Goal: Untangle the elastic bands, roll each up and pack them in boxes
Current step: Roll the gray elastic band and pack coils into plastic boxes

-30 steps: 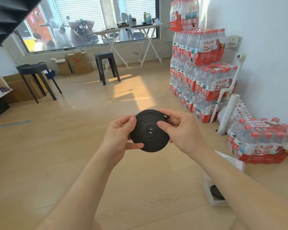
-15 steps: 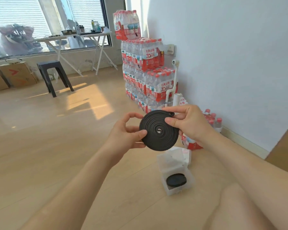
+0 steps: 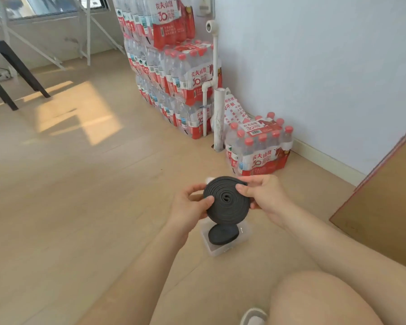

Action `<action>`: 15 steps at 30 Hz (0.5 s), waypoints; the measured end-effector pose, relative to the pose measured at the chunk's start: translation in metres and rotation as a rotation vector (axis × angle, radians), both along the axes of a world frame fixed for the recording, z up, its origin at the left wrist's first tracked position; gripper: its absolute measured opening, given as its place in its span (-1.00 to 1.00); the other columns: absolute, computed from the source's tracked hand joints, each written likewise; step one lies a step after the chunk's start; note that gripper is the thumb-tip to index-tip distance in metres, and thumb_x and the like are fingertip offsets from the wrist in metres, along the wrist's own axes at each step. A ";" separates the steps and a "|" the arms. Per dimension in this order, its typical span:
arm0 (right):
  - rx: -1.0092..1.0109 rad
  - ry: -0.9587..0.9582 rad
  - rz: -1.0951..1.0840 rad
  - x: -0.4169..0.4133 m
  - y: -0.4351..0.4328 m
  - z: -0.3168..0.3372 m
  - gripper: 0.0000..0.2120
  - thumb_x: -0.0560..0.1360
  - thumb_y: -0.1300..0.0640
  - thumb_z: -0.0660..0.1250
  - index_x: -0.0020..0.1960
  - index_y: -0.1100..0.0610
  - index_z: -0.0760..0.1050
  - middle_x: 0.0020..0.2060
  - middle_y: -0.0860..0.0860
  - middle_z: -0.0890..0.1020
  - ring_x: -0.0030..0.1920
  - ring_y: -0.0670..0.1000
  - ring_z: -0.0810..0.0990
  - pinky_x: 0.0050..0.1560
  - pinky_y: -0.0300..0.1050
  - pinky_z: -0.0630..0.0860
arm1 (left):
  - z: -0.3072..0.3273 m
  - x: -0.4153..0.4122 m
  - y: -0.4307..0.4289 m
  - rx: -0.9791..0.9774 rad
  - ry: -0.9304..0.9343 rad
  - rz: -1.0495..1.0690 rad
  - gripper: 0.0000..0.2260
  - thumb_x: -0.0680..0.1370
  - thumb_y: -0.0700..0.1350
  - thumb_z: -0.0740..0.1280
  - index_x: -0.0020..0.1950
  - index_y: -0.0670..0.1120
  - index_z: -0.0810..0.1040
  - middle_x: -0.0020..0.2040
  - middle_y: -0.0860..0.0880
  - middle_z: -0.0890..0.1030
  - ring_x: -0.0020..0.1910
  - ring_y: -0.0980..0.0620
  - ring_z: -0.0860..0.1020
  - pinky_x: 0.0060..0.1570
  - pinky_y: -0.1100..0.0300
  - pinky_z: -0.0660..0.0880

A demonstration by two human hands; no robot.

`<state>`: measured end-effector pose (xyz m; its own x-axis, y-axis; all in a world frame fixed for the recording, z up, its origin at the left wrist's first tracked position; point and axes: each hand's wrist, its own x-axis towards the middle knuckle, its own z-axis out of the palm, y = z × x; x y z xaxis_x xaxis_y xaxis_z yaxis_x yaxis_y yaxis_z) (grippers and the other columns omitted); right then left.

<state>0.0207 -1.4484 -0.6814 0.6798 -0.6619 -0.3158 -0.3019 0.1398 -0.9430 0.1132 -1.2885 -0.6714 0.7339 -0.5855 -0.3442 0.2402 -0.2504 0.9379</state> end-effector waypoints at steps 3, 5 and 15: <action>0.072 0.130 -0.037 0.010 -0.007 -0.058 -0.78 0.46 0.25 0.45 0.10 0.16 0.62 -0.12 0.10 0.67 -0.41 -0.04 0.50 -0.52 -0.25 0.39 | -0.055 0.004 -0.006 0.156 -0.143 -0.219 -0.46 0.40 -0.27 0.49 0.30 0.03 0.39 0.14 0.11 0.51 -0.05 0.22 0.54 -0.25 0.46 0.49; 0.106 0.208 -0.061 0.017 -0.011 -0.094 -0.81 0.45 0.26 0.45 0.06 0.14 0.61 -0.11 0.08 0.66 -0.39 -0.03 0.51 -0.54 -0.27 0.39 | -0.095 0.005 -0.010 0.292 -0.280 -0.337 -0.28 0.33 -0.19 0.54 0.41 0.02 0.30 0.26 0.10 0.42 0.11 0.18 0.46 0.03 0.36 0.48; 0.168 0.464 -0.247 0.049 -0.031 -0.201 -0.85 0.44 0.27 0.46 -0.06 0.15 0.52 -0.09 0.12 0.60 -0.24 0.05 0.58 -0.44 -0.18 0.47 | -0.221 0.021 -0.027 0.516 -0.482 -0.445 -0.38 0.44 0.17 0.39 0.43 0.01 0.33 0.36 0.09 0.41 0.29 0.06 0.39 0.26 0.24 0.32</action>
